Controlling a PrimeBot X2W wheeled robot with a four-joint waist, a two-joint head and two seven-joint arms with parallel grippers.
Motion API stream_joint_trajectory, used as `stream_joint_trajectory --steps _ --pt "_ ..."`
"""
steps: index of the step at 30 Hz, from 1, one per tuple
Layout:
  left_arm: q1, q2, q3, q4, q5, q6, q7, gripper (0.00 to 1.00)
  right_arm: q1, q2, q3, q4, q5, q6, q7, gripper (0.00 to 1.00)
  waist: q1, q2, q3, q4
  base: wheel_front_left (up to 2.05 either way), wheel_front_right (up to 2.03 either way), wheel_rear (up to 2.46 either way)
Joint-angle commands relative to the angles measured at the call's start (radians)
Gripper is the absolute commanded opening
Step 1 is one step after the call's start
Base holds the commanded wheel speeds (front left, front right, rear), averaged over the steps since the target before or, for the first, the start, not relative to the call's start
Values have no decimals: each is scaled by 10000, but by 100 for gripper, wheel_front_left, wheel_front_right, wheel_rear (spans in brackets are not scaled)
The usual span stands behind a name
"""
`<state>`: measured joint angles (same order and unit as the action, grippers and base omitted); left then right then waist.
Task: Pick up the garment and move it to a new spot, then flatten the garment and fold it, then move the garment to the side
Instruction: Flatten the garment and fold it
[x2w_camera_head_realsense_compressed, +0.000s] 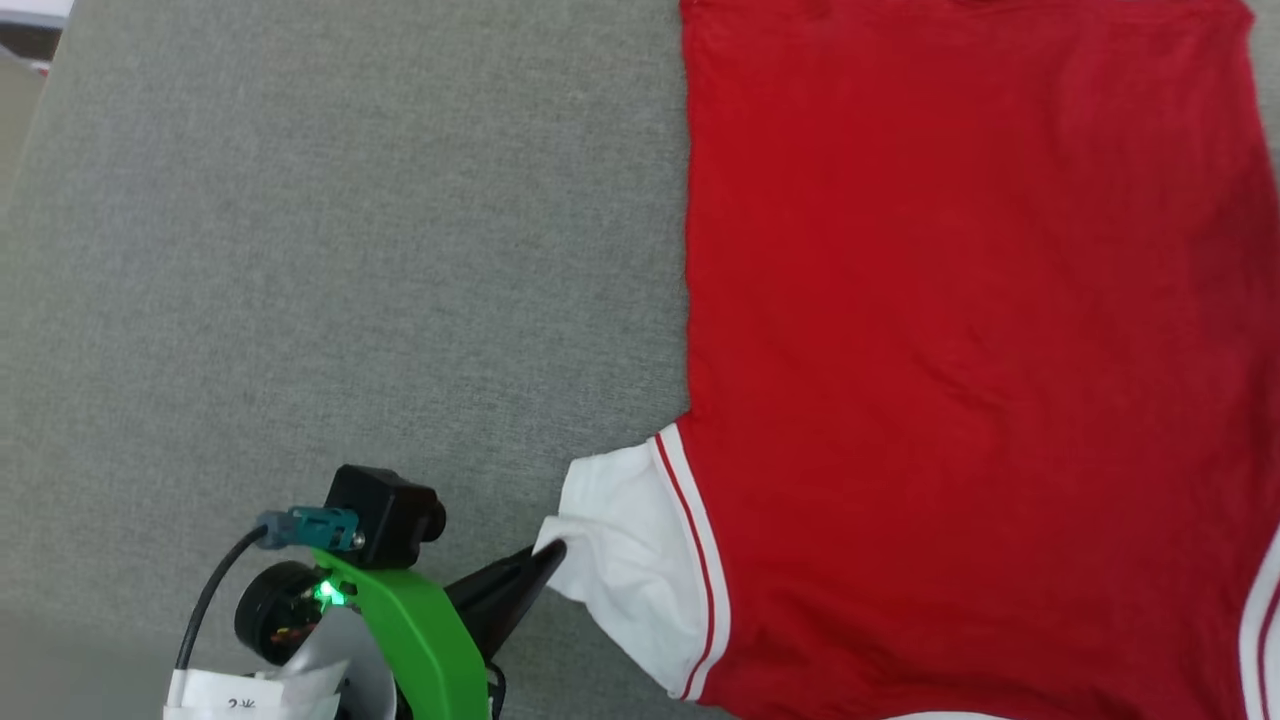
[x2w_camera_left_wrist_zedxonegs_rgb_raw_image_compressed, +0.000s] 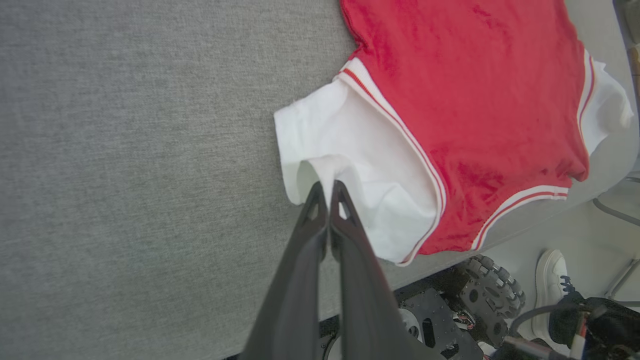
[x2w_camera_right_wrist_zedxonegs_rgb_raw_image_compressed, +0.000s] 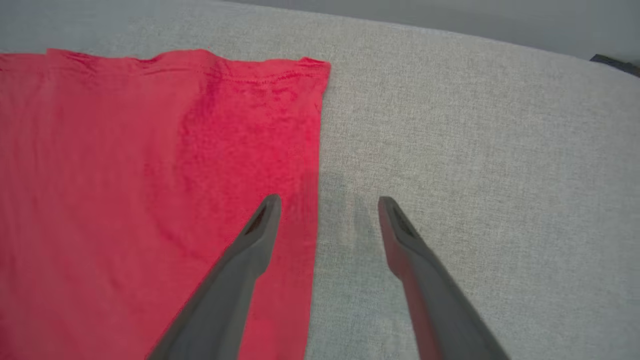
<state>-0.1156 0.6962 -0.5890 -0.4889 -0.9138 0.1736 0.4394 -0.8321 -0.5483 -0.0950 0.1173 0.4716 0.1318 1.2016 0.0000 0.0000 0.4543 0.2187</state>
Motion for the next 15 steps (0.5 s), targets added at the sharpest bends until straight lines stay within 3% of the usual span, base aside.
stream_joint_trajectory --steps 1,7,15 --pt "-252 -120 -46 65 66 -99 -87 0 -418 -88 77 217 -166 -11 67 100 0 0 1176 1134 0 0 0" --pt "-641 -473 -276 383 178 -451 -234 0 -1874 -275 273 1503 -806 -11 95 100 0 0 1663 1623 0 0 0" --pt "-916 -778 -401 677 209 -709 -426 0 -2508 -402 367 2565 -1296 -11 -120 100 0 0 1962 1928 0 0 0"
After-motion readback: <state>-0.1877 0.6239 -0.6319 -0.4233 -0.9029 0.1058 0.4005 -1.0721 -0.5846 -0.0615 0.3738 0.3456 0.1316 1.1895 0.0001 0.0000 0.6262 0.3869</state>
